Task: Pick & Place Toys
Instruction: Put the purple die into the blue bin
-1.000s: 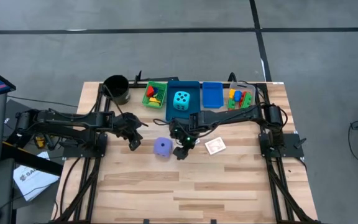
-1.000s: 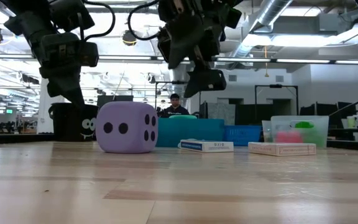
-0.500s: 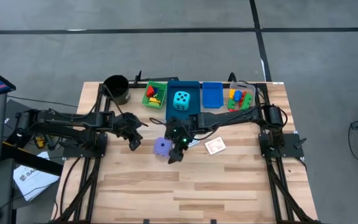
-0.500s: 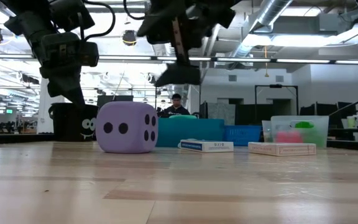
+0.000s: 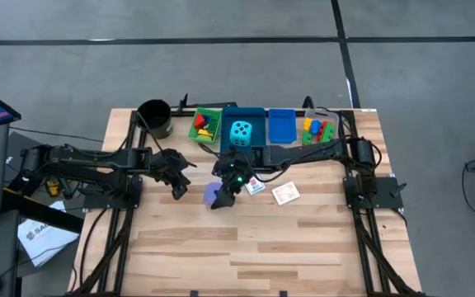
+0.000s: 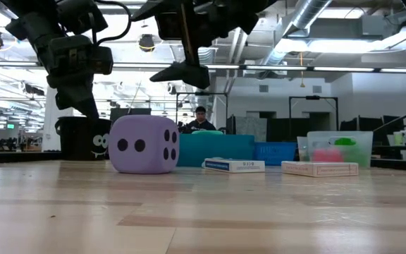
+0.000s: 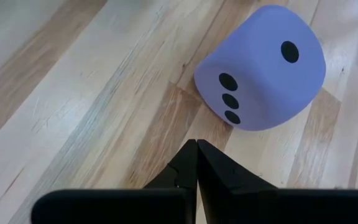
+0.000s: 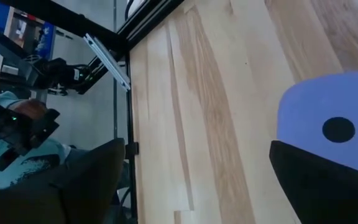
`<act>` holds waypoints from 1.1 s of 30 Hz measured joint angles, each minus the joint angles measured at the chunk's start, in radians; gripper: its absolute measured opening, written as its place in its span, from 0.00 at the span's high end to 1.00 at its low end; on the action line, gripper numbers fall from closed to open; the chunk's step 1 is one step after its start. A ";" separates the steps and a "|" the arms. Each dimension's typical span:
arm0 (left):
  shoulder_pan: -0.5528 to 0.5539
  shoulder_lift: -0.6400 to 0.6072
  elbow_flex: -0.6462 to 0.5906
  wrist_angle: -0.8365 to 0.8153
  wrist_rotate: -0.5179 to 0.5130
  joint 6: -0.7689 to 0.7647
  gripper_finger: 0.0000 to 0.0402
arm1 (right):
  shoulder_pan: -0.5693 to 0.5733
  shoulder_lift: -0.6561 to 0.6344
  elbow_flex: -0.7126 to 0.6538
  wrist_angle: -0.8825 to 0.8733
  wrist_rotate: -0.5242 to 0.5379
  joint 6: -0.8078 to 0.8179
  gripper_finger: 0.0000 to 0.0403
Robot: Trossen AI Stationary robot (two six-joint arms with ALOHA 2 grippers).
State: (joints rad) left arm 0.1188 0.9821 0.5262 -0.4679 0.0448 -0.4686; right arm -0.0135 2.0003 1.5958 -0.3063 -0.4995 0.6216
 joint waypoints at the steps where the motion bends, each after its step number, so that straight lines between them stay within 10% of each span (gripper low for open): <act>1: 0.000 0.000 0.000 0.000 0.000 0.000 1.00 | 0.000 0.000 0.000 0.000 0.000 0.000 0.02; 33: 0.000 0.000 0.000 0.001 0.000 -0.007 1.00 | -0.109 0.000 0.000 -0.011 -0.009 -0.141 0.01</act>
State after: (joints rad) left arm 0.1188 0.9825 0.5262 -0.4671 0.0452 -0.4759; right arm -0.1228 2.0003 1.5958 -0.3176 -0.5083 0.4809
